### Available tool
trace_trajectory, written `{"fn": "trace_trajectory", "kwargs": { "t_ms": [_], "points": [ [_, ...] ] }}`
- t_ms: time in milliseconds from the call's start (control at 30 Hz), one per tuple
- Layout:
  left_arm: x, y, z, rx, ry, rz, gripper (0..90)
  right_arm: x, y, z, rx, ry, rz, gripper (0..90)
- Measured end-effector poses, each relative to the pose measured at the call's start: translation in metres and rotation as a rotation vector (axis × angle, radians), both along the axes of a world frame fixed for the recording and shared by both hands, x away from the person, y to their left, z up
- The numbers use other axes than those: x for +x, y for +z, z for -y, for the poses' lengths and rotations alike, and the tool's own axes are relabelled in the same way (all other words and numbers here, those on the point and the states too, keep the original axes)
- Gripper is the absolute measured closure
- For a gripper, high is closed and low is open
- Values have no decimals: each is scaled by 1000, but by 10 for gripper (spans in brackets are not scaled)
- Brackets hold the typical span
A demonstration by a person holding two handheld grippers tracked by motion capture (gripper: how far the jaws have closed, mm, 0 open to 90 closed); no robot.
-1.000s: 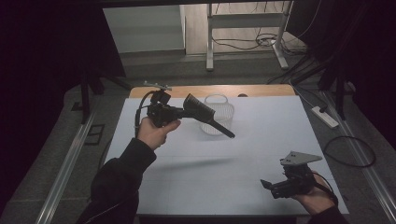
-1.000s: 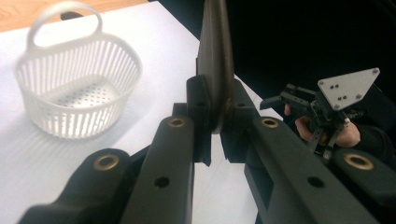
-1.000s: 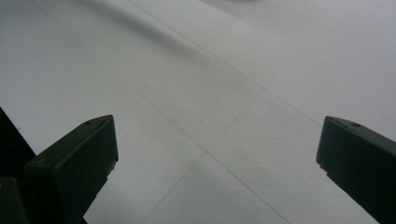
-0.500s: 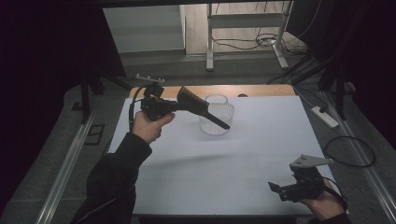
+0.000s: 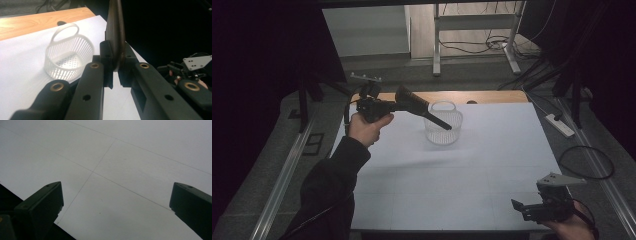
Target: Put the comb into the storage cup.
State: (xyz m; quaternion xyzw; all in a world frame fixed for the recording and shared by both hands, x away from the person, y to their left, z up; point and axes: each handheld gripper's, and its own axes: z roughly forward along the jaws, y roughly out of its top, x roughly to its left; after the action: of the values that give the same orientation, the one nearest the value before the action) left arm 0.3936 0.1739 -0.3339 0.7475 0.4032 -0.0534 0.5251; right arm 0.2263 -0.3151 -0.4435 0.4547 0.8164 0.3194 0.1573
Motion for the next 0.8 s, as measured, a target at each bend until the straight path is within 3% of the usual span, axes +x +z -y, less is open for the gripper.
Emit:
{"fn": "trace_trajectory", "kwargs": {
  "t_ms": [300, 800],
  "points": [
    [9, 0, -2, 25, 38, 2, 834, 0, 0, 0, 6, 9, 0, 0],
    [30, -12, 14, 64, 66, -5, 833, 0, 0, 0, 6, 19, -5, 0]
  ]
}}
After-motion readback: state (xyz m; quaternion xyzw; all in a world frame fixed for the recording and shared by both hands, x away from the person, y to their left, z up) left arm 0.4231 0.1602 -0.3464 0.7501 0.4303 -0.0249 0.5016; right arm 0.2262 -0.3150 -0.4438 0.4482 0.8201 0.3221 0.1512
